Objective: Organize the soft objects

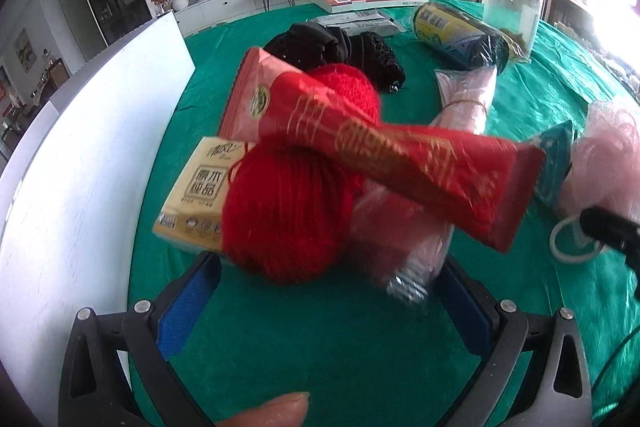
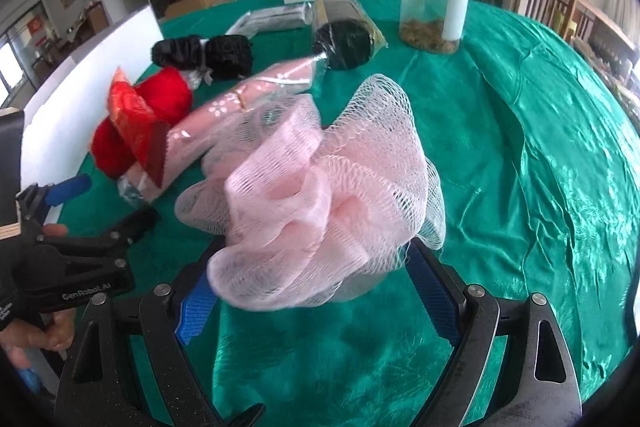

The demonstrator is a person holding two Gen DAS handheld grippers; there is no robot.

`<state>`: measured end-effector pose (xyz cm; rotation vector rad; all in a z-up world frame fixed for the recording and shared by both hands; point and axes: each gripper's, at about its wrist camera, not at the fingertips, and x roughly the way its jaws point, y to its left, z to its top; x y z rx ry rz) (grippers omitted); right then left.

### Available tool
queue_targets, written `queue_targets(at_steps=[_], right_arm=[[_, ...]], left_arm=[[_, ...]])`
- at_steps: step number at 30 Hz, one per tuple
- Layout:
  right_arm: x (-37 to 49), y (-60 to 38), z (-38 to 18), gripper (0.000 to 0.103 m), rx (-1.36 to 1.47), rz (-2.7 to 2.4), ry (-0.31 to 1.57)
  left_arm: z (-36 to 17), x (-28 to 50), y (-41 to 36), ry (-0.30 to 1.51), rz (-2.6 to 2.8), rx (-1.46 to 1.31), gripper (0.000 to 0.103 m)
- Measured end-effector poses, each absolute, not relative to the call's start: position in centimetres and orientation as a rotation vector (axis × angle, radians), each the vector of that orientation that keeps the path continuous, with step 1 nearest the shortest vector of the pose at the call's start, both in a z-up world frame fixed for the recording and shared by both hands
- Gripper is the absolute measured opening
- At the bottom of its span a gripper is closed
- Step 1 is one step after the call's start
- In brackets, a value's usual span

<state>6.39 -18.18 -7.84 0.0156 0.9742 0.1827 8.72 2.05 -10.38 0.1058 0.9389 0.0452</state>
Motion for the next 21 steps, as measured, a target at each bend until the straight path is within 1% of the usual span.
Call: queue_targets(at_steps=[4,7,9,11,14,21], right_arm=[[11.0,-22.9,-7.4,0.089,0.099,0.029,0.917],[12.9,-24.8,-7.6,0.089,0.109,-0.009,0.911],[13.4,-25.0,-8.4,0.09,0.091,-0.009,0.92],[13.2,-24.5,-8.9,0.093,0.056,0.002,0.914],[13.1,-23.9,-9.0,0.094,0.019,-0.01,0.921],[13.4,-24.3,-9.0,0.096,0.031,0.0,0.921]], left_arm=[[-10.6,11.6,2.2,0.926,0.053,0.068,0.103],[-10.9,12.5,3.1,0.953,0.047,-0.029,0.103],[-10.9,12.5,3.2,0.951,0.052,-0.03,0.103],[-11.0,12.5,3.0,0.95,0.052,-0.031,0.103],[-10.9,12.6,3.0,0.951,0.052,-0.03,0.103],[-10.9,12.5,3.0,0.95,0.052,-0.03,0.103]])
